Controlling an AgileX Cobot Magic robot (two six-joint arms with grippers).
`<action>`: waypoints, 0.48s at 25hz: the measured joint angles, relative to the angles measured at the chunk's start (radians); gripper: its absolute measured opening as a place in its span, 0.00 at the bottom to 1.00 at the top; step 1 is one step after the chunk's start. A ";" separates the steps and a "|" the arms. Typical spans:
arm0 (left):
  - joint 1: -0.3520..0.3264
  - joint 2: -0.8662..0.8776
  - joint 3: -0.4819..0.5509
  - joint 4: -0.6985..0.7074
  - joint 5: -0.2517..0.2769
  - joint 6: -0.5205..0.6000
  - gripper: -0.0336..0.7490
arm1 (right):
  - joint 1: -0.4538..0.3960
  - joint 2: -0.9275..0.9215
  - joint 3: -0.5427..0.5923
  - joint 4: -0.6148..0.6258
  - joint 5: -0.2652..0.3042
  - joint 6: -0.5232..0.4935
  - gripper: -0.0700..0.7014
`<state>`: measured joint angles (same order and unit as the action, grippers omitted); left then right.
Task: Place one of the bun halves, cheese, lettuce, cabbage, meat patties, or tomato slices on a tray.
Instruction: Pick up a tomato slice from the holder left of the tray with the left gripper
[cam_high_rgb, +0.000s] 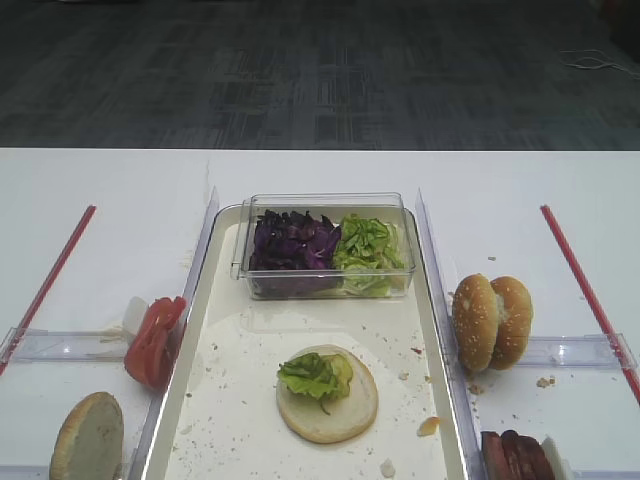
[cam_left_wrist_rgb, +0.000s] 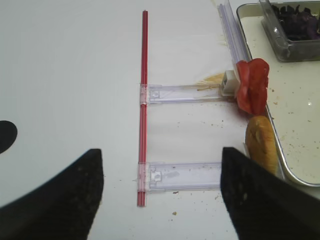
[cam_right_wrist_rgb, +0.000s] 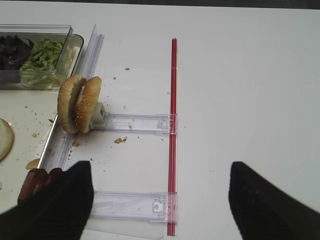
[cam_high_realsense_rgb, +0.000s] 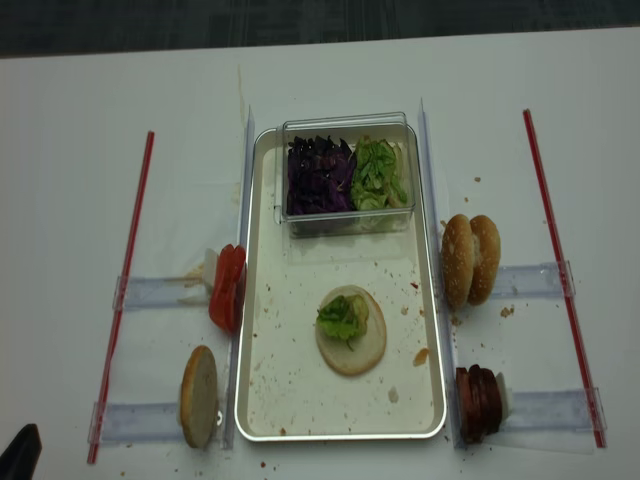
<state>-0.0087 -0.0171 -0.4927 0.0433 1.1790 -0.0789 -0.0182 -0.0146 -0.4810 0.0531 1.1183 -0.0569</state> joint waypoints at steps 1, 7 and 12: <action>0.000 0.000 0.000 0.000 0.000 0.000 0.67 | 0.000 0.000 0.000 0.000 0.000 0.000 0.86; 0.000 0.000 0.000 0.000 0.000 0.000 0.67 | 0.000 0.000 0.000 0.000 0.000 0.000 0.86; 0.000 0.017 0.000 0.000 0.001 0.000 0.67 | 0.000 0.000 0.000 0.000 0.000 0.000 0.86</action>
<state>-0.0087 -0.0004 -0.4927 0.0433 1.1803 -0.0789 -0.0182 -0.0146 -0.4810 0.0531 1.1183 -0.0569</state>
